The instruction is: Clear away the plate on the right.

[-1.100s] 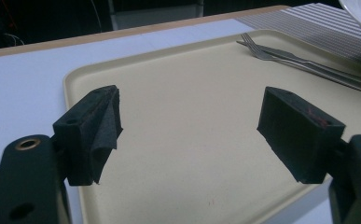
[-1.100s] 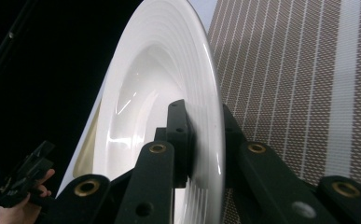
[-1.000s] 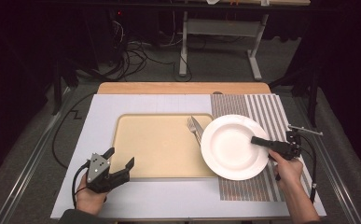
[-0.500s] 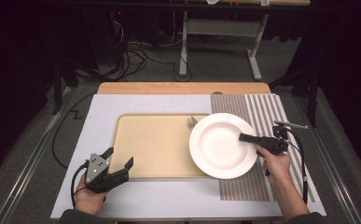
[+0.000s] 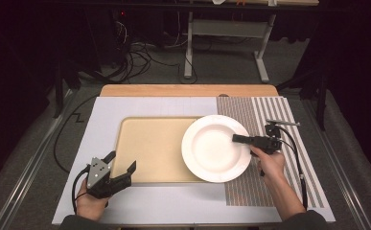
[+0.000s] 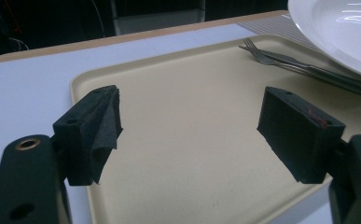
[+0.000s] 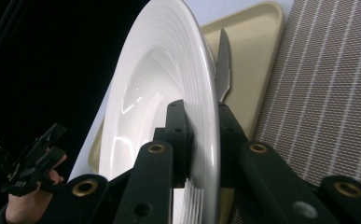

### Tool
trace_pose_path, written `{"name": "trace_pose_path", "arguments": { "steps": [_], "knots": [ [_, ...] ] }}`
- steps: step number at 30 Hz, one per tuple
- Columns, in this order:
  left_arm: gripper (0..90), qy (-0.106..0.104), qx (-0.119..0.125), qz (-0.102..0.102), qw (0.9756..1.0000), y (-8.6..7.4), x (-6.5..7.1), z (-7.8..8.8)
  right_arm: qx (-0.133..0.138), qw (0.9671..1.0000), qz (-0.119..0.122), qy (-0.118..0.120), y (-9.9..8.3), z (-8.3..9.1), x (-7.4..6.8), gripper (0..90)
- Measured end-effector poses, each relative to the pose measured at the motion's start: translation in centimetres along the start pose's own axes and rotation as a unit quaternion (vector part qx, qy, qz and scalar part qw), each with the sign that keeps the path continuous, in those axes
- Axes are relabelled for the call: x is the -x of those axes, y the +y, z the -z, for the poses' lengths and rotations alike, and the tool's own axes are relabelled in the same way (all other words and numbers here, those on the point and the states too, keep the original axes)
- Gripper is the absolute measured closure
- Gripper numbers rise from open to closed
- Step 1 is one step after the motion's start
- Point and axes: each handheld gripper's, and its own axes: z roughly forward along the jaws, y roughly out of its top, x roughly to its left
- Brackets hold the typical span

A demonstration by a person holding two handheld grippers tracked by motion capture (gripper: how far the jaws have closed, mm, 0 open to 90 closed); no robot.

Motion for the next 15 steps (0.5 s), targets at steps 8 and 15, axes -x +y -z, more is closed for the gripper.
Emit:
{"name": "trace_pose_path", "arguments": {
  "steps": [8, 15],
  "knots": [
    [22.4, -0.001, 0.000, 0.000, 1.0000, 0.0, 0.0, 0.0, -0.020, 0.9998, 0.007, 0.003, 0.1, -1.9, -0.9, 80.9],
    [22.4, 0.001, -0.010, -0.013, 0.9999, 0.0, -0.2, 0.2, -0.029, 0.9995, 0.010, 0.009, 0.3, -3.6, -1.8, 80.8]
  ]
}}
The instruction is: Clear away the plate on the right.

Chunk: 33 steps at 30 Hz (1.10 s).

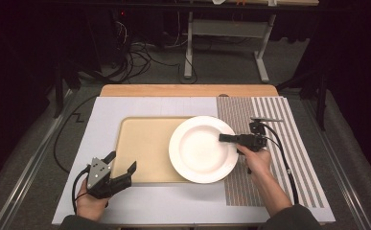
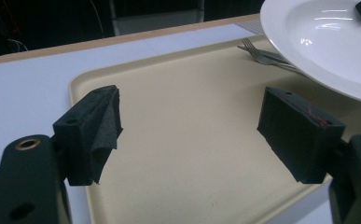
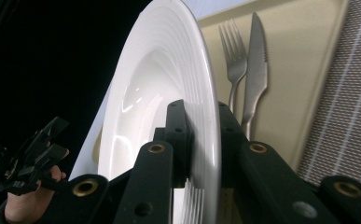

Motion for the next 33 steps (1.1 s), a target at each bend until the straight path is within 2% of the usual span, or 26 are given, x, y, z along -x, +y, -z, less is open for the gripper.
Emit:
{"name": "trace_pose_path", "arguments": {
  "steps": [1, 2, 9, 12, 14, 15, 20, 26, 33],
  "knots": [
    [22.4, -0.002, 0.010, 0.013, 0.9999, 0.0, 0.2, -0.2, -0.002, 1.0000, 0.002, 0.000, 0.1, -0.3, -0.2, 80.8],
    [22.4, -0.002, 0.012, 0.014, 0.9998, 0.0, 0.2, -0.2, -0.004, 1.0000, 0.002, 0.000, 0.1, -0.5, -0.3, 80.7],
    [22.4, 0.002, 0.014, 0.014, 0.9998, 0.0, 0.1, -0.2, -0.012, 0.9999, -0.003, 0.007, 0.4, -2.4, -0.9, 80.7],
    [22.4, 0.002, 0.016, 0.014, 0.9998, 0.0, 0.2, -0.2, -0.017, 0.9999, 0.000, 0.002, 0.6, -3.2, -1.4, 80.6],
    [22.4, -0.002, 0.030, 0.021, 0.9993, 0.0, 0.4, -0.4, -0.021, 0.9998, 0.002, 0.001, 0.7, -3.7, -1.6, 80.6],
    [22.4, 0.000, 0.013, 0.010, 0.9999, -0.1, 0.2, -0.1, -0.022, 0.9998, 0.002, 0.001, 0.8, -3.8, -1.7, 80.7],
    [22.4, -0.001, 0.013, 0.009, 0.9999, -0.1, 0.3, -0.1, -0.024, 0.9997, -0.002, 0.002, 1.1, -4.9, -2.0, 80.6],
    [22.4, -0.002, 0.011, 0.011, 0.9999, -0.1, 0.3, -0.2, -0.023, 0.9996, 0.010, -0.011, 1.3, -6.2, -2.8, 80.5],
    [22.5, -0.003, 0.011, 0.010, 0.9999, -0.1, 0.3, -0.1, -0.028, 0.9994, 0.006, -0.017, 1.3, -7.6, -3.0, 80.5]
  ]
}}
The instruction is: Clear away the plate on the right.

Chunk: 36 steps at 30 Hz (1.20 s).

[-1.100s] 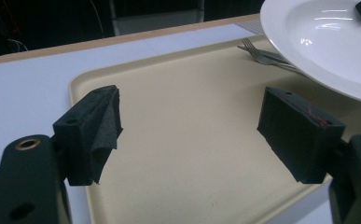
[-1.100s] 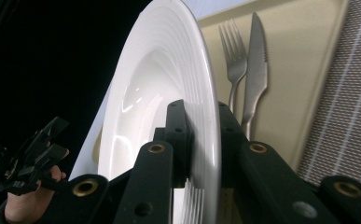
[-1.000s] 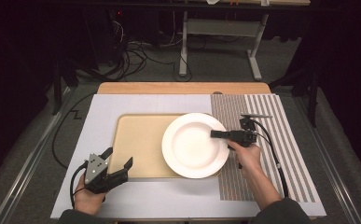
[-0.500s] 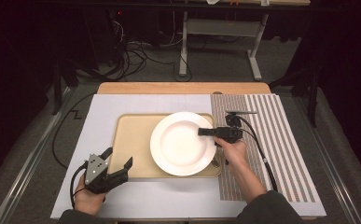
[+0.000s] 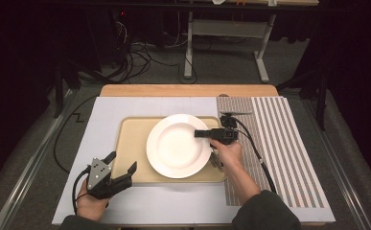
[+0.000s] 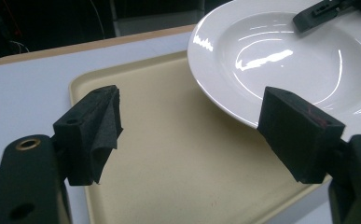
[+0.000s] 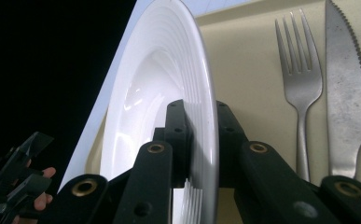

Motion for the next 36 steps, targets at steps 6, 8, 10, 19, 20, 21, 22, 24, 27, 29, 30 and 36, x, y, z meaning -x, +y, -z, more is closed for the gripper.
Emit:
{"name": "trace_pose_path", "arguments": {
  "steps": [6, 8, 10, 19, 20, 21, 22, 24, 27, 29, 30, 36],
  "knots": [
    [22.5, 0.000, 0.000, 0.000, 1.0000, 0.0, 0.0, 0.0, -0.005, 1.0000, -0.002, -0.007, 0.0, -0.9, -0.1, 80.1],
    [22.5, 0.000, 0.000, 0.000, 1.0000, 0.0, 0.0, 0.0, -0.007, 0.9999, -0.003, -0.009, 0.0, -1.1, -0.1, 79.8],
    [22.5, 0.000, 0.000, 0.000, 1.0000, 0.0, 0.0, 0.0, -0.008, 0.9999, -0.001, -0.011, 0.0, -1.5, -0.1, 79.4],
    [22.5, 0.000, 0.000, -0.001, 1.0000, -0.1, 0.0, 0.0, -0.010, 0.9993, 0.004, -0.036, -0.2, -2.2, -0.1, 81.5],
    [22.5, 0.000, 0.000, 0.000, 1.0000, -0.1, 0.0, -0.1, -0.012, 0.9991, 0.005, -0.040, -0.2, -2.4, 0.0, 81.9],
    [22.5, 0.000, 0.000, 0.000, 1.0000, -0.1, 0.0, -0.1, -0.015, 0.9990, 0.005, -0.042, -0.3, -2.4, 0.0, 82.0],
    [22.5, 0.000, 0.000, 0.000, 1.0000, -0.1, 0.1, -0.1, -0.018, 0.9989, 0.006, -0.042, -0.3, -2.5, 0.1, 82.0],
    [22.5, 0.000, 0.000, -0.001, 1.0000, -0.1, 0.0, -0.1, -0.018, 0.9990, 0.005, -0.040, -0.4, -2.7, 0.1, 82.0],
    [22.5, -0.016, 0.001, -0.007, 0.9998, -0.1, 0.0, -0.2, -0.022, 0.9989, 0.007, -0.040, -0.3, -3.0, -0.1, 82.0],
    [22.5, -0.007, -0.002, -0.006, 1.0000, -0.1, 0.0, -0.1, -0.025, 0.9989, 0.004, -0.040, -0.3, -3.2, -0.1, 81.8],
    [22.5, -0.004, -0.004, -0.008, 0.9999, -0.1, 0.0, -0.1, -0.026, 0.9988, 0.006, -0.041, -0.3, -3.3, -0.1, 81.7],
    [22.5, -0.002, 0.019, 0.014, 0.9997, -0.1, 0.2, -0.4, -0.035, 0.9982, 0.014, -0.046, -0.3, -4.1, -0.4, 80.8]
  ]
}}
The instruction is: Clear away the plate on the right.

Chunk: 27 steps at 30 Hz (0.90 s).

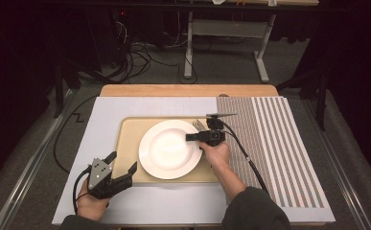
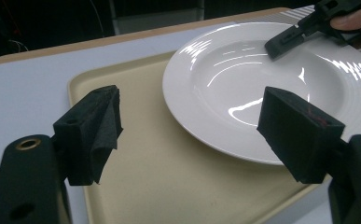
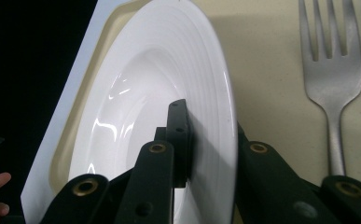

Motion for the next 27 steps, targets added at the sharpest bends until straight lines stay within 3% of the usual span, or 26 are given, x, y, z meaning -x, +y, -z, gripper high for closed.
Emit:
{"name": "trace_pose_path", "arguments": {
  "steps": [1, 2, 12, 27],
  "knots": [
    [22.5, 0.002, -0.019, -0.014, 0.9997, 0.0, -0.2, 0.3, -0.002, 1.0000, -0.001, 0.000, 0.0, -0.1, 0.0, 80.6],
    [22.5, 0.002, -0.020, -0.015, 0.9997, 0.0, -0.2, 0.3, -0.003, 1.0000, 0.000, 0.001, 0.0, -0.2, -0.1, 80.4],
    [22.6, 0.003, -0.019, -0.016, 0.9997, 0.0, -0.2, 0.4, -0.015, 0.9997, 0.007, -0.018, -0.1, -0.9, 0.3, 77.8],
    [22.6, 0.002, -0.022, -0.017, 0.9996, 0.0, -0.2, 0.4, -0.022, 0.9996, 0.001, -0.017, -0.3, -1.1, 1.2, 71.6]
  ]
}}
